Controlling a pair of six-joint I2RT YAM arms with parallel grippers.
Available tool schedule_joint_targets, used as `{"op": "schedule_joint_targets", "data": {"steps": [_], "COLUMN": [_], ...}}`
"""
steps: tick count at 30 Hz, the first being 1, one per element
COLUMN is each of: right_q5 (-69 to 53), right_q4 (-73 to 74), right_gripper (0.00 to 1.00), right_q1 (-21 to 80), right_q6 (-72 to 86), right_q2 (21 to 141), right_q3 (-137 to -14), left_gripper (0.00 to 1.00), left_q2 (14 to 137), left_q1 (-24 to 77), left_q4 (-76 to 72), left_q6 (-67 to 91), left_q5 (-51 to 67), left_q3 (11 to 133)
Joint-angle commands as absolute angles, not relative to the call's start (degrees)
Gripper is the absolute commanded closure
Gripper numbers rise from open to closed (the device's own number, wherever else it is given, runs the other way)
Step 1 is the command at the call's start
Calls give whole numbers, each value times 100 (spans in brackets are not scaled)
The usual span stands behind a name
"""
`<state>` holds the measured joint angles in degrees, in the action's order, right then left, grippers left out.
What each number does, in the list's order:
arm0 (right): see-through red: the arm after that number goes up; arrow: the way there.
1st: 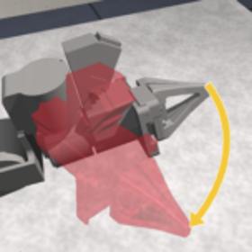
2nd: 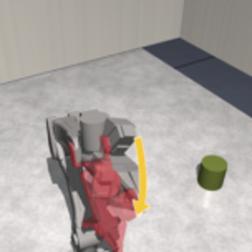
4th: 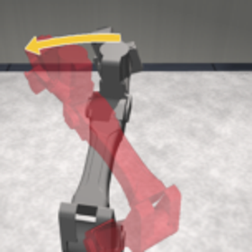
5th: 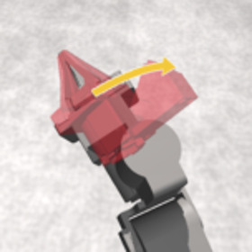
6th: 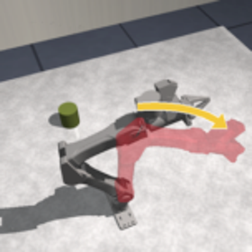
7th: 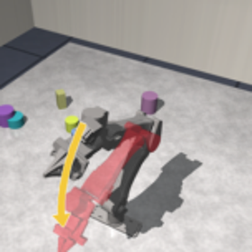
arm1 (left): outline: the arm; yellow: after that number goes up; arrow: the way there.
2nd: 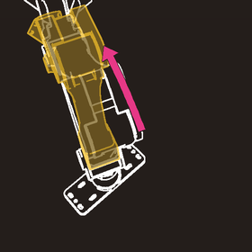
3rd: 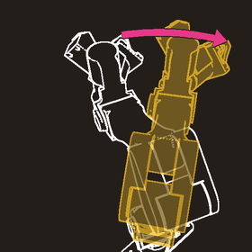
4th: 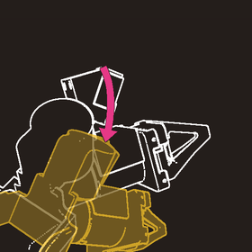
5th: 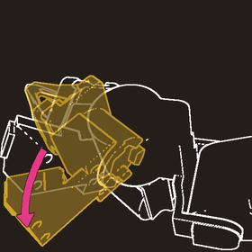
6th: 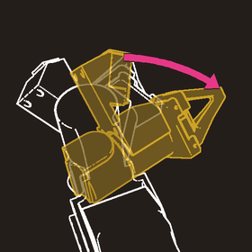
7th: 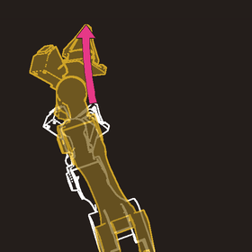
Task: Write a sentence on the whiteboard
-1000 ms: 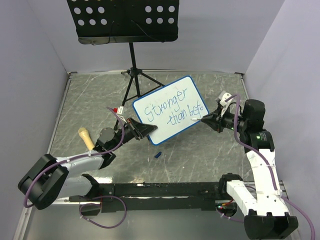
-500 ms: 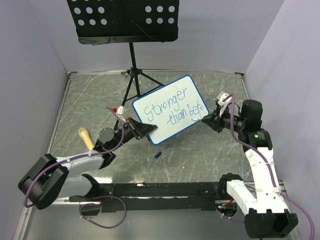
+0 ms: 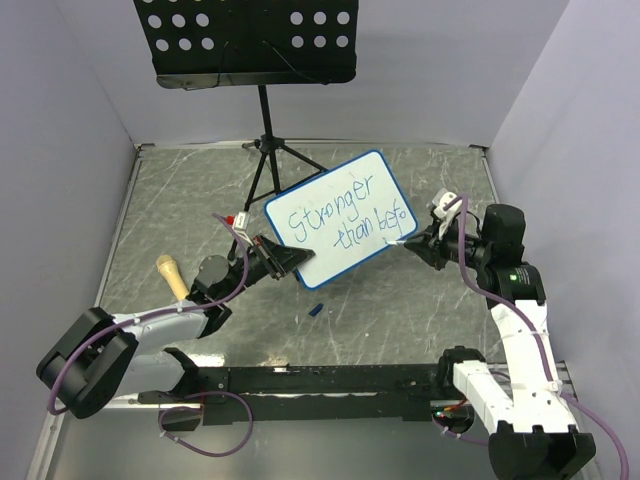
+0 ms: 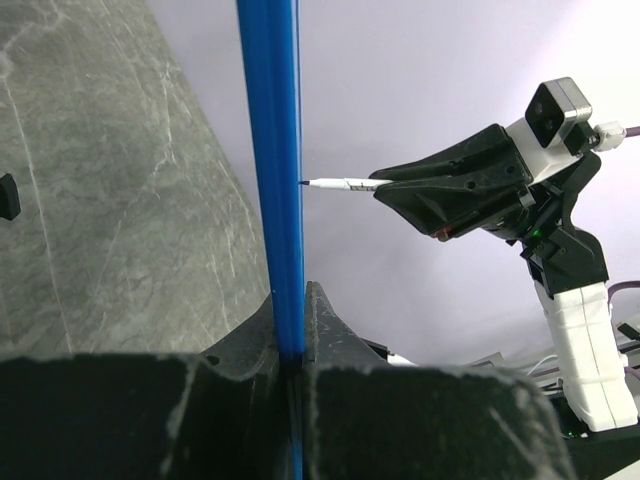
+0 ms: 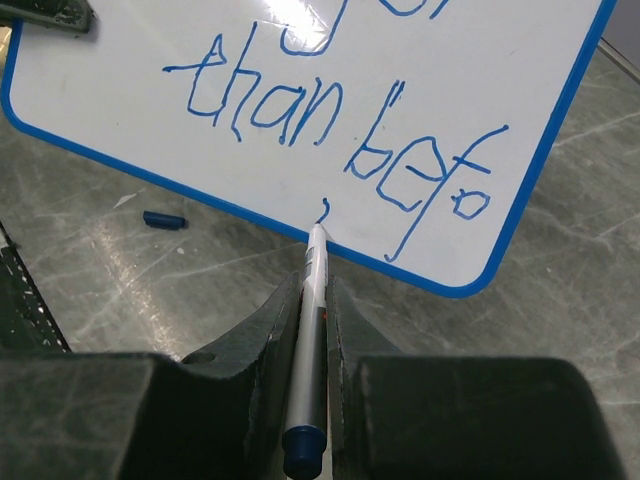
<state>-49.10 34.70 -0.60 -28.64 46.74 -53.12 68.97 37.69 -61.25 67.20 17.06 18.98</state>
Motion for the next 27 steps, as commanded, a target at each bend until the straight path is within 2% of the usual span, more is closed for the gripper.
{"op": "schedule_joint_targets", "data": {"steps": [1, 27], "right_q5": [-4895, -4474], "right_q4": [3568, 2979], "right_gripper": [100, 100], "right_q1": [-26, -35], "right_q6": [-2997, -2575], "right_q2": [4597, 4773], "right_q3": [-5238, -5335], "left_gripper": [99, 99], "left_q2": [6794, 6759], "left_q1": [3771, 3779], "left_q4": [-7260, -7322], "left_q6": [6847, 6847], "left_q5": [1740, 1872], "left_q3": [2268, 2171]}}
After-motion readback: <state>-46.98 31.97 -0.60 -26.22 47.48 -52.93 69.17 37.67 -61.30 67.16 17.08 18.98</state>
